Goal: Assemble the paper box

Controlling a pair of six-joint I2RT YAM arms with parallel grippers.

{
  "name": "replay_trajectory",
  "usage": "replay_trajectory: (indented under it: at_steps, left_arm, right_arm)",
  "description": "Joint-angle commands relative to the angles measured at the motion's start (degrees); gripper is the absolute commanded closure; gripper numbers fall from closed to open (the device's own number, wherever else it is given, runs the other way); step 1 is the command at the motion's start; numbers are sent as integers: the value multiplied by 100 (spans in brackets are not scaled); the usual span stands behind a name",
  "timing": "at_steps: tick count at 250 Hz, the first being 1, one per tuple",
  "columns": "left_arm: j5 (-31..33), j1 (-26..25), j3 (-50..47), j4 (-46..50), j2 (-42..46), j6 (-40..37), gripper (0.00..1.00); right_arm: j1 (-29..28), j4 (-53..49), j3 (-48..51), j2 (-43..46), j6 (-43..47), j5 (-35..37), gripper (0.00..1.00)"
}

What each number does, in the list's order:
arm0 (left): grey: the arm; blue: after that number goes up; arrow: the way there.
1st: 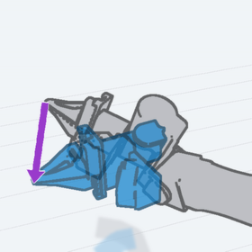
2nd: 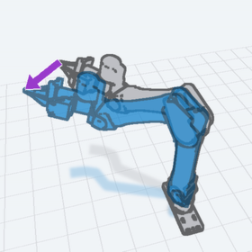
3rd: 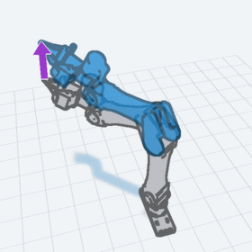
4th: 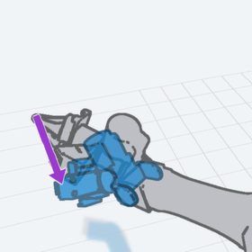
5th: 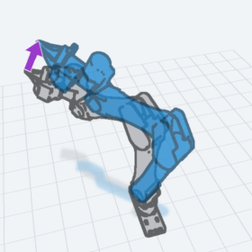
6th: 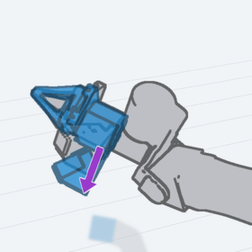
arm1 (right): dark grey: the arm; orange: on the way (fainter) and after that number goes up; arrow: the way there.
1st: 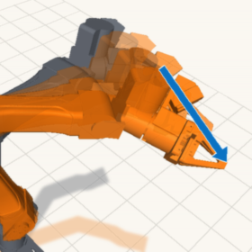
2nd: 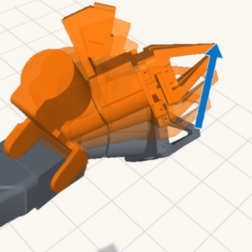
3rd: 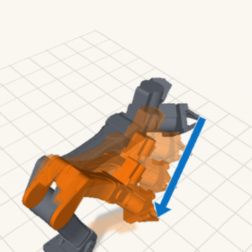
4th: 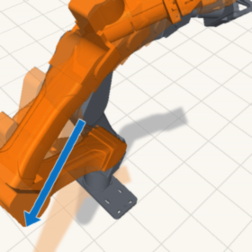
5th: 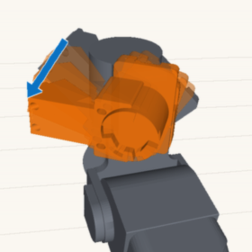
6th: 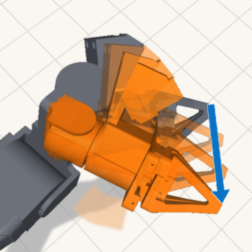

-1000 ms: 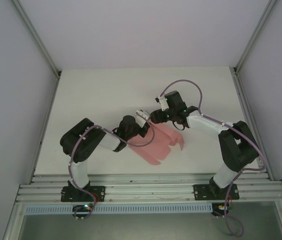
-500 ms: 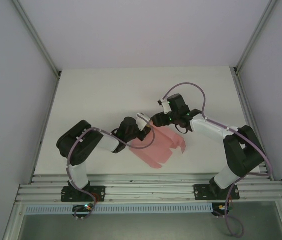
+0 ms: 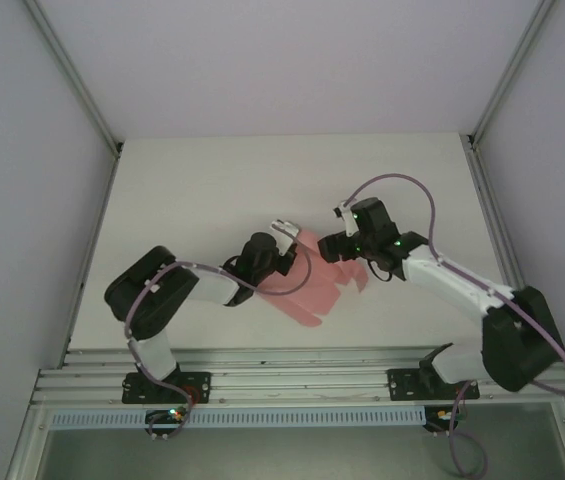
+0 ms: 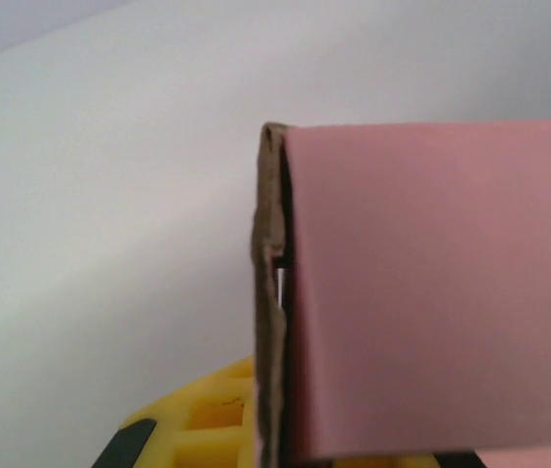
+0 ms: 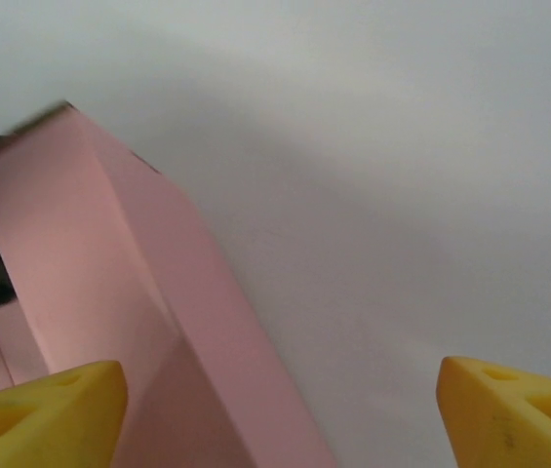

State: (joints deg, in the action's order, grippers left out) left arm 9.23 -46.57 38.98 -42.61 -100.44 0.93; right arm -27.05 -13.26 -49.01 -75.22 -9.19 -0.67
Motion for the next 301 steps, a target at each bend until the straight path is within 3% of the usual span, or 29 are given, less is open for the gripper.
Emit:
replay_trajectory:
  at_steps: [1,31,98,122,152,200,225,301]
  left_arm:
    - [760,114,202,564,511,491,100]
    - [805,154,162,858,829,673,100]
    - [375,155,109,1264,1314,1025,100]
    - [324,154,100,1380,1428,1161,100]
    - [326,182,187,1587,1506,1547,100]
    - [-261,255,294,1625,1541,2099,100]
    - [-349,321,303,1627,1571,2251,100]
    - [-497,686,42,1601,1655,2702,100]
  right_arm:
    - [54,-175,224,736,36,746,9]
    - [85,-72,554,1308,144,946,0]
    - [137,326,607,1169,49,1257,0]
    - [142,567,523,938,97,1066,0]
    - [139,906,388,640,113,223,0]
    - [140,2145,754,597,-329,-347,0]
    - [147,2268,858,749,-419,-66,0]
    - [143,904,1333,1767,-456,1208,0]
